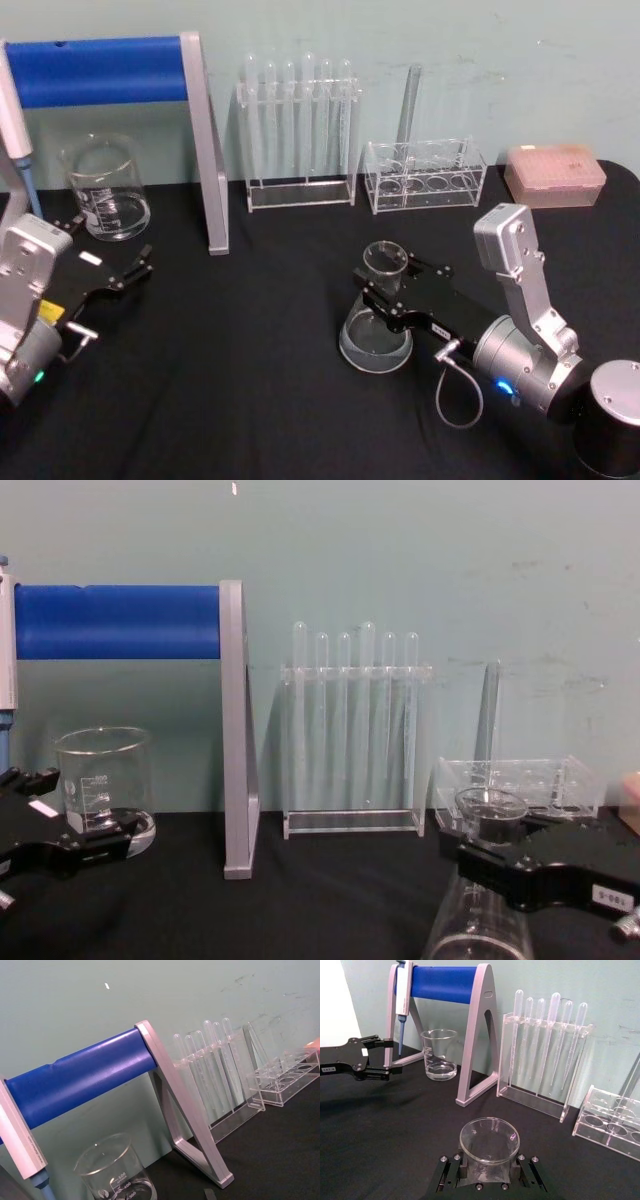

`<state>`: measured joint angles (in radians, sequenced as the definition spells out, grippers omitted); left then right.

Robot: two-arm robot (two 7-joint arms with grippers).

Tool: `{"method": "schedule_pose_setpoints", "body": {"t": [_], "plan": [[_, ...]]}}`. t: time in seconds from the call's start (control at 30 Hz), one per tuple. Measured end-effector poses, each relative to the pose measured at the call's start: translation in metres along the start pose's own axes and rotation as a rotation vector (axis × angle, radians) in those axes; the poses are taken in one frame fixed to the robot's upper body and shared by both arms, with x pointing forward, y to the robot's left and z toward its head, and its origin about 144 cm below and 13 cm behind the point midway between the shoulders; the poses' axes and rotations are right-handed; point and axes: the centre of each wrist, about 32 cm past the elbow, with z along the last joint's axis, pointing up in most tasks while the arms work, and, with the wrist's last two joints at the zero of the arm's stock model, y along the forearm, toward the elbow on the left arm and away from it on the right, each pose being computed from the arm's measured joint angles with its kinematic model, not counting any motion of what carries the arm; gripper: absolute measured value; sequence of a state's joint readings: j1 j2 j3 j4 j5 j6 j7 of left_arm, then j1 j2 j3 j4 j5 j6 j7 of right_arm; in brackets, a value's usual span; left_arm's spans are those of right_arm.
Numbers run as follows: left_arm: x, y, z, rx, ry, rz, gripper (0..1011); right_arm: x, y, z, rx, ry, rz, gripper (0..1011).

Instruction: Grasp the erlenmeyer flask with one hand, shake it three times, then place it back.

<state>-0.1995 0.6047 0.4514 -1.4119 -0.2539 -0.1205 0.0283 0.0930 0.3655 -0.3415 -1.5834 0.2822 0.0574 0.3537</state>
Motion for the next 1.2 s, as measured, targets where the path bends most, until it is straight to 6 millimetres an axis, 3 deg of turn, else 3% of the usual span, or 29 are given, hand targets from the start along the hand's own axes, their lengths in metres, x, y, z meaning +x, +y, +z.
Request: {"method": "schedule_pose_setpoints", "body": {"t": [0.17,0.33,0.43,0.53,0.73,1.2], "plan": [[0.0,0.0,0.0,0.0,0.0,0.0,1001,0.0001,0.0,0.0002,0.0,0.0,0.0,469],[0.0,0.0,0.0,0.0,0.0,0.0,1001,0.0002,0.0001,0.0006,0.002,0.0,0.0,650],[0.0,0.0,0.0,0.0,0.0,0.0,1001,0.0003,0.0001,0.0006,0.002,0.0,0.0,708],[0.0,0.0,0.0,0.0,0.0,0.0,1001,0.0002,0.0001,0.0005,0.002,0.0,0.0,842],[0.0,0.0,0.0,0.0,0.0,0.0,1001,0.0002,0.0001,0.0005,0.002,0.001,0.0,985],[0.0,0.0,0.0,0.0,0.0,0.0,1001,0.0045,-0.0078,-0.0008,0.0,0.007,0.014,1000]]}}
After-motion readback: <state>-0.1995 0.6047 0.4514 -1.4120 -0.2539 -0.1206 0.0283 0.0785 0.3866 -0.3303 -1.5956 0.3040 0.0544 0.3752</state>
